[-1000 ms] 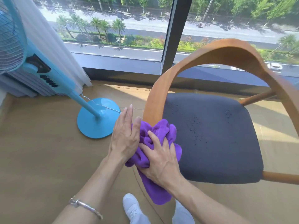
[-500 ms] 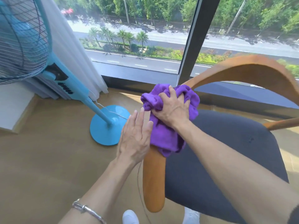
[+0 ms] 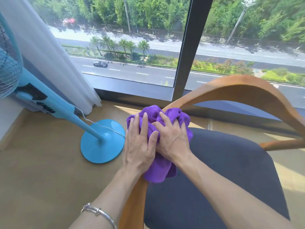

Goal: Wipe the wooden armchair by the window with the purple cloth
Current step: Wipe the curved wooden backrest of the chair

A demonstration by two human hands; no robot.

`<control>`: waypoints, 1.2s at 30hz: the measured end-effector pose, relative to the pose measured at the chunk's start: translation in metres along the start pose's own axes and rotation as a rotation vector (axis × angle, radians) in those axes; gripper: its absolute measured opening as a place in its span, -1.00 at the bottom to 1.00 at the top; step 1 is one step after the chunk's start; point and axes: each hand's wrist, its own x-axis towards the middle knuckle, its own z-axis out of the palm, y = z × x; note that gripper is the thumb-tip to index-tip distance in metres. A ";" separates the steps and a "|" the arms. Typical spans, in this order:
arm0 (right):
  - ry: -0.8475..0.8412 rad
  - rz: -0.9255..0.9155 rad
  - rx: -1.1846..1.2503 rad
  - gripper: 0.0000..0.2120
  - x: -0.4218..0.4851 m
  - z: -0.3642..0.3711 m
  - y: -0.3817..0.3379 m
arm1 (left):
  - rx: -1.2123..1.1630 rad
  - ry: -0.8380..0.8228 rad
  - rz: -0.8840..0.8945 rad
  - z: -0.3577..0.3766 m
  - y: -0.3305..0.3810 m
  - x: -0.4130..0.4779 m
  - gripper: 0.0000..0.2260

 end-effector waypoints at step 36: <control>0.127 0.174 -0.158 -0.56 0.083 -0.041 0.092 | 0.336 -0.094 -0.034 0.045 0.019 0.055 -0.37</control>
